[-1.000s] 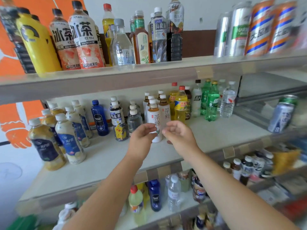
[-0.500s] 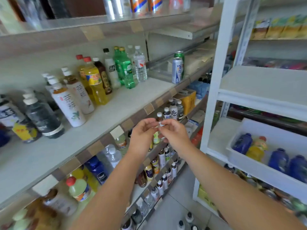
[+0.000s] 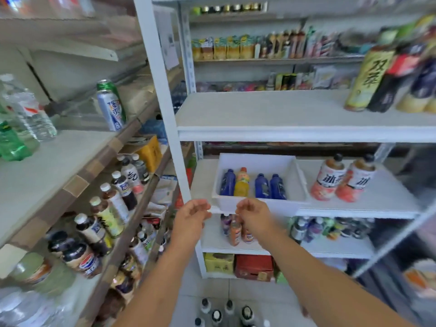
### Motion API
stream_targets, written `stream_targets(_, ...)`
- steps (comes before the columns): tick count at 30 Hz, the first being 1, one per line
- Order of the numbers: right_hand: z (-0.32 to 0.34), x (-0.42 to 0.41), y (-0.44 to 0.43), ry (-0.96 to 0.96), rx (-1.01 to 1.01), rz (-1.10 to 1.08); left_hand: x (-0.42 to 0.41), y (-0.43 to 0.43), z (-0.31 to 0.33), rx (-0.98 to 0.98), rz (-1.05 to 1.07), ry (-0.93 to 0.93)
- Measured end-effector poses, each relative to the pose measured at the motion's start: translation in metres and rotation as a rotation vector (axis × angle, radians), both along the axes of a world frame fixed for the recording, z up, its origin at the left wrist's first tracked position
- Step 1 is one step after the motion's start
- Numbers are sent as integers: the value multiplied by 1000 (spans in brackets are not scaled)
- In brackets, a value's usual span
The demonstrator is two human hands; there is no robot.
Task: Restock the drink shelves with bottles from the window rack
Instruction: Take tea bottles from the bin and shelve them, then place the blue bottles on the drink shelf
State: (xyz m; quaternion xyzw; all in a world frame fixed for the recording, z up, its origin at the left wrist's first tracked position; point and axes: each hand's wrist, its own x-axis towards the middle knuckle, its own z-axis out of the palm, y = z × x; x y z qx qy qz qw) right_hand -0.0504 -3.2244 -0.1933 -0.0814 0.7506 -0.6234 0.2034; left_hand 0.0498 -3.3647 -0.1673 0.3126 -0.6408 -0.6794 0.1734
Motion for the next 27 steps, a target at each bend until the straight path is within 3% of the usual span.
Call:
stream_targets(5,-5,-37,52,27,27,-143,-44,30,-15,9,-89,-43)
stream_targets(13,-17,-134,86,43,122,-185,-154,64,-39,-59,-153,-142)
stream_targets(18,-39,-222,77,189,544,10,-274,73,-71,-469,-347,-527)
stream_targets(22,-71,-268,66,97,732,203,-335,83,-98,-569,-492,-792)
stream_targets(27,-114,-297,54,-39,825,208,-356,92,-117,-643,-492,-866)
